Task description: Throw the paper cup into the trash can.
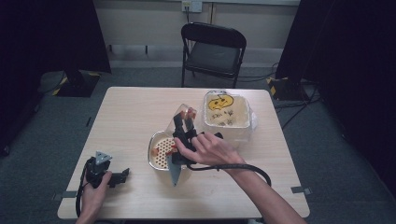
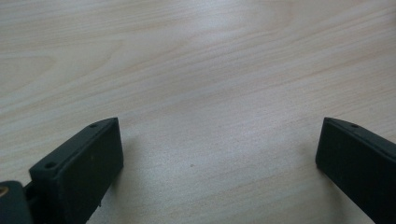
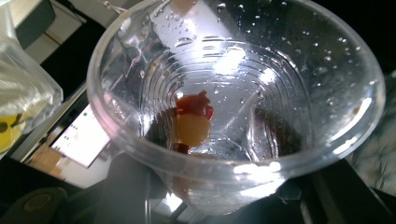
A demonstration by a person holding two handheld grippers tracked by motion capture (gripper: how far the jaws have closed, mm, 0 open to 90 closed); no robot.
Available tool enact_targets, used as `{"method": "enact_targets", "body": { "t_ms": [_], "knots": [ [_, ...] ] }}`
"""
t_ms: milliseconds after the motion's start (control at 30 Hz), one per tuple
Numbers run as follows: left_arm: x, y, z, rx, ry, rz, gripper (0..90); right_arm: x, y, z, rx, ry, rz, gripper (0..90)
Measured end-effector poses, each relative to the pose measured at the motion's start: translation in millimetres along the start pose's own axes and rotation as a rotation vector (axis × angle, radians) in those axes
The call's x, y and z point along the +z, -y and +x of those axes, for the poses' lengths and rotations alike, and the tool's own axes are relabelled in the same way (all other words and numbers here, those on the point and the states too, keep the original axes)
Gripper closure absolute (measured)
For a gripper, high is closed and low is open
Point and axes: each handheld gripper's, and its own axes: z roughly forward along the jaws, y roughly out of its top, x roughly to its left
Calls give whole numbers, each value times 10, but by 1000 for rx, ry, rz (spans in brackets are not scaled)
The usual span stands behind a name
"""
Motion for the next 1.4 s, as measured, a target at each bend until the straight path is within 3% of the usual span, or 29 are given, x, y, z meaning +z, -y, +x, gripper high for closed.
{"method": "enact_targets", "body": {
  "t_ms": [133,233,367,433,467,567,633,700,733,767,800,933,967,1000,1033,1067,1100,1133,1167,1200,1233,1267,1300,1333,1367,1400],
  "knots": [
    [0,0,0,0,0,0,3,29,7,-27,55,-13,19,517],
    [0,0,0,0,0,0,3,30,4,-8,31,-4,9,517],
    [0,0,0,0,0,0,3,71,59,-11,76,-28,35,517],
    [0,0,0,0,0,0,3,71,86,-14,140,-79,33,516],
    [0,0,0,0,0,0,3,71,86,-14,140,-79,33,516],
    [0,0,0,0,0,0,3,88,111,-26,241,-130,37,516],
    [0,0,0,0,0,0,3,114,146,-62,340,-178,30,516],
    [1,0,0,-1,1,0,3,138,205,-104,499,-246,30,516],
    [0,0,0,0,0,0,3,159,238,-125,540,-257,20,516],
    [0,0,0,0,0,0,3,159,238,-125,540,-257,20,516],
    [0,0,0,0,0,0,3,178,287,-149,668,-327,19,515],
    [0,0,0,0,0,0,3,215,428,-180,928,-436,-17,515],
    [0,0,0,0,0,0,3,215,428,-180,928,-436,-17,515],
    [0,0,0,0,0,0,3,227,470,-181,990,-452,-30,515],
    [1,0,0,0,0,0,3,245,545,-180,1128,-513,-45,515],
    [1,0,0,0,0,0,3,245,545,-180,1128,-513,-45,515],
    [0,0,0,0,0,0,3,254,612,-185,1253,-561,-67,515],
    [0,0,0,0,0,0,3,259,640,-180,1324,-586,-80,515],
    [0,0,0,0,0,0,3,268,672,-174,1380,-599,-96,516],
    [0,0,0,0,0,0,3,268,672,-174,1380,-599,-96,516],
    [0,0,0,0,0,0,3,275,703,-164,1429,-617,-108,516],
    [0,0,0,0,0,0,3,292,752,-142,1514,-649,-136,516],
    [0,0,0,0,0,0,3,292,752,-142,1514,-649,-136,516],
    [0,0,0,0,1,0,3,294,783,-127,1601,-668,-151,517],
    [0,0,0,0,0,0,3,292,794,-122,1637,-670,-154,518],
    [0,0,0,0,0,0,3,292,794,-122,1637,-670,-154,518]
  ]
}}
